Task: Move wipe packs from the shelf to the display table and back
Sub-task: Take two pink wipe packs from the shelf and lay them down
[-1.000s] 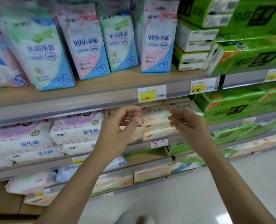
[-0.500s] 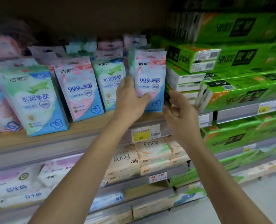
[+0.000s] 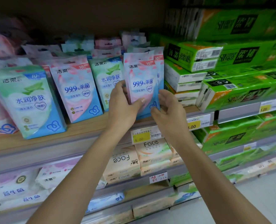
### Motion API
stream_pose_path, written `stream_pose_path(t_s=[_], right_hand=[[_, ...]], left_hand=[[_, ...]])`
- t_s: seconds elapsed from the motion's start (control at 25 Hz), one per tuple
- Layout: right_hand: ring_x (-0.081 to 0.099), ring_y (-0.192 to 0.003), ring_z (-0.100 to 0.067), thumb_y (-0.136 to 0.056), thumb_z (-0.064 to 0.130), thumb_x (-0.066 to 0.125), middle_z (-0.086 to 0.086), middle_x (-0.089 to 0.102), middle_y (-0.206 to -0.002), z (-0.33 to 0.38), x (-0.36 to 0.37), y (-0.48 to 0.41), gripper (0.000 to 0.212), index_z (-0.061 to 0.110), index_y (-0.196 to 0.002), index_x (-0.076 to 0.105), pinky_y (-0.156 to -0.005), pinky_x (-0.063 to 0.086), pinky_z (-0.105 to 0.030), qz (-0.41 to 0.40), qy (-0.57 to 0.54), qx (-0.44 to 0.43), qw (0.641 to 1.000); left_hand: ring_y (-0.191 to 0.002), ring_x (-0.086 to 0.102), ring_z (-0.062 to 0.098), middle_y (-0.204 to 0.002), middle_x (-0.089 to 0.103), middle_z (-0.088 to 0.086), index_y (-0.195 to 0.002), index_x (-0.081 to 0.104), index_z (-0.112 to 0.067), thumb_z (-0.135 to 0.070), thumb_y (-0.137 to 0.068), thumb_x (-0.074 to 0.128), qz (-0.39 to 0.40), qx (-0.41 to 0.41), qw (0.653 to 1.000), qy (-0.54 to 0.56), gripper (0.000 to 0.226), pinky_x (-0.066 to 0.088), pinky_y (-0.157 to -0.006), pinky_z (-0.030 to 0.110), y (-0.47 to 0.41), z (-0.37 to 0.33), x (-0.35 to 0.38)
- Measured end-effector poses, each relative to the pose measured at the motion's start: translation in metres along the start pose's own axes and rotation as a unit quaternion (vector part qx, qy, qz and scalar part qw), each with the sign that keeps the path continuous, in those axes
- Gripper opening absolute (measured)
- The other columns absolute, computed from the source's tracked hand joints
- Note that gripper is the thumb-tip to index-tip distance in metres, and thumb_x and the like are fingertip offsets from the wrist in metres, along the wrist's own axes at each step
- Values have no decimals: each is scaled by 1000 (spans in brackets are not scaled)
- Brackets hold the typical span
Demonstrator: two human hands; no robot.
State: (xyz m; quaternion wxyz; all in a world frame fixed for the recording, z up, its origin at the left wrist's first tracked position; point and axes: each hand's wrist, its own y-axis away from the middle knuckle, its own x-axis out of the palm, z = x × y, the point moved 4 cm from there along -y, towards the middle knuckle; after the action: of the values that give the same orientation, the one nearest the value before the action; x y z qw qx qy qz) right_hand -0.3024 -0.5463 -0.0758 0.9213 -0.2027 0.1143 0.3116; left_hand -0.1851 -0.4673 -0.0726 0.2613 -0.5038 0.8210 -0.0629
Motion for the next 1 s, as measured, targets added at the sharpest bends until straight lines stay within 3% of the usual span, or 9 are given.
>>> stream_pose_path(t_s=[0.12, 0.24, 0.36, 0.48, 0.6, 0.84, 1.0], right_hand=[[54, -93, 2, -91, 5, 48, 19, 55, -102, 5, 9, -7, 41, 16, -130, 46, -80, 48, -21, -18, -23, 10, 1000], [53, -113, -18, -90, 9, 46, -1, 55, -126, 9, 20, -24, 48, 16, -137, 36, -92, 47, -36, -47, -9, 12, 999], [51, -117, -27, -78, 15, 50, -8, 54, -127, 7, 32, -44, 58, 13, -133, 33, -94, 47, -47, -87, 3, 7, 996], [48, -122, -32, -76, 14, 65, -11, 49, -132, 2, 37, -55, 73, 12, -137, 26, -95, 46, -53, -109, 43, 45, 992], [41, -124, -33, -72, 14, 76, -13, 43, -132, 2, 31, -60, 78, 11, -136, 31, -99, 41, -51, -131, 111, 89, 981], [36, -125, -32, -65, 19, 83, -14, 40, -132, 6, 34, -56, 76, 10, -127, 41, -103, 38, -46, -109, 104, 117, 982], [53, -108, -26, -59, 12, 86, -7, 54, -116, 6, 30, -53, 67, 16, -106, 39, -89, 49, -44, -115, 19, 99, 988]], left_hand=[[-98, 56, 13, -114, 59, -2, -115, 49, -15, -16, -76, 75, -24, -5, 1000, -13, 47, 45, -78, 21, -1, 5, -17], [-87, 58, 4, -104, 60, -8, -115, 47, -19, -8, -77, 74, -35, -14, 999, 40, 48, 48, -76, 18, 2, 8, -36], [-83, 56, -4, -97, 58, -17, -120, 46, -17, -7, -79, 72, -43, -25, 998, 48, 50, 46, -70, 7, 4, 13, -56], [-94, 59, 4, -106, 59, -10, -123, 44, -17, -3, -79, 71, -39, -34, 996, 74, 53, 50, -80, 20, 7, 18, -67], [-94, 60, 0, -103, 60, -12, -122, 44, -17, 0, -79, 70, -35, -38, 994, 97, 52, 53, -74, 15, 9, 23, -72], [-92, 59, -5, -99, 60, -16, -112, 45, -22, 4, -79, 68, -34, -41, 988, 144, 47, 50, -59, 8, 8, 24, -79], [-81, 60, -12, -96, 60, -16, -111, 46, -19, 5, -78, 68, -53, -34, 983, 171, 46, 52, -63, 11, 7, 22, -86]])
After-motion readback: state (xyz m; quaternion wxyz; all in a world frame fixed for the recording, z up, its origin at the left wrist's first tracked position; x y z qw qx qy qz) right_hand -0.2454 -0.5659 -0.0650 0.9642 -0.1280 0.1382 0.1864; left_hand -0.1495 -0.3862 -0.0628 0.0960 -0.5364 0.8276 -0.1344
